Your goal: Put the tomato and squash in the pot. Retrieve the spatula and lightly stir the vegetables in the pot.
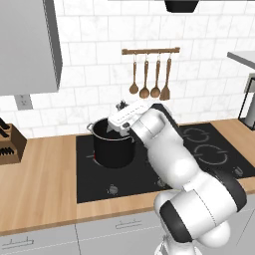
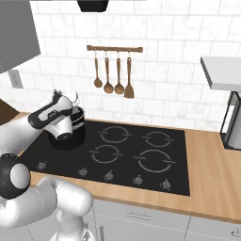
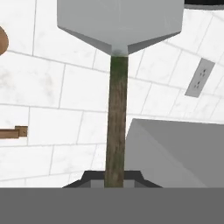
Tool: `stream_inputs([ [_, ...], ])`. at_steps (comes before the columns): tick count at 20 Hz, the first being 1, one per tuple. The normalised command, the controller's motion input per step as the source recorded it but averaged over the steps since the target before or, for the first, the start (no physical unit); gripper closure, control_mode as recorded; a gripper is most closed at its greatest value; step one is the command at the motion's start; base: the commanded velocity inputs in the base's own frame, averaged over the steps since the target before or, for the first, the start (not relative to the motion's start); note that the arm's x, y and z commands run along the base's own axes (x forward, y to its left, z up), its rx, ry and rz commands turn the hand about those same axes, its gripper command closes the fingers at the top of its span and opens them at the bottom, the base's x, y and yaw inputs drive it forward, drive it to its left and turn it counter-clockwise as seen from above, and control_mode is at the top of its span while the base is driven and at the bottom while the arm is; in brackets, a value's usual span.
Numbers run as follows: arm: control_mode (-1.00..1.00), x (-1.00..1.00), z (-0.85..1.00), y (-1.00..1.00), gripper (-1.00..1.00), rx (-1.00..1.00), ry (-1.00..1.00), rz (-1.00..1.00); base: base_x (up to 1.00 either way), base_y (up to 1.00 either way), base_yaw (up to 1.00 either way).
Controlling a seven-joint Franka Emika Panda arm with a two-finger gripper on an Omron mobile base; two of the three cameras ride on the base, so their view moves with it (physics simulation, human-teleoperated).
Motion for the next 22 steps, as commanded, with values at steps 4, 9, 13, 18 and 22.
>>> stream_inputs([
  [4, -1.0, 0.0, -0.01, 0.0, 1.0, 0.0, 0.0, 0.0, 0.0, 0.0, 0.0],
  [9, -1.0, 0.0, 0.0, 0.0, 1.0, 0.0, 0.0, 0.0, 0.0, 0.0, 0.0],
  [13, -1.0, 0.0, 0.0, 0.02, 1.0, 0.0, 0.0, 0.0, 0.0, 0.0, 0.0],
  [18, -1.0, -0.01, 0.0, 0.03, 1.0, 0.0, 0.03, 0.0, 0.0, 0.0, 0.0],
  [22, -1.0, 0.0, 0.0, 0.07, 1.0, 0.0, 0.02, 0.0, 0.0, 0.0, 0.0],
])
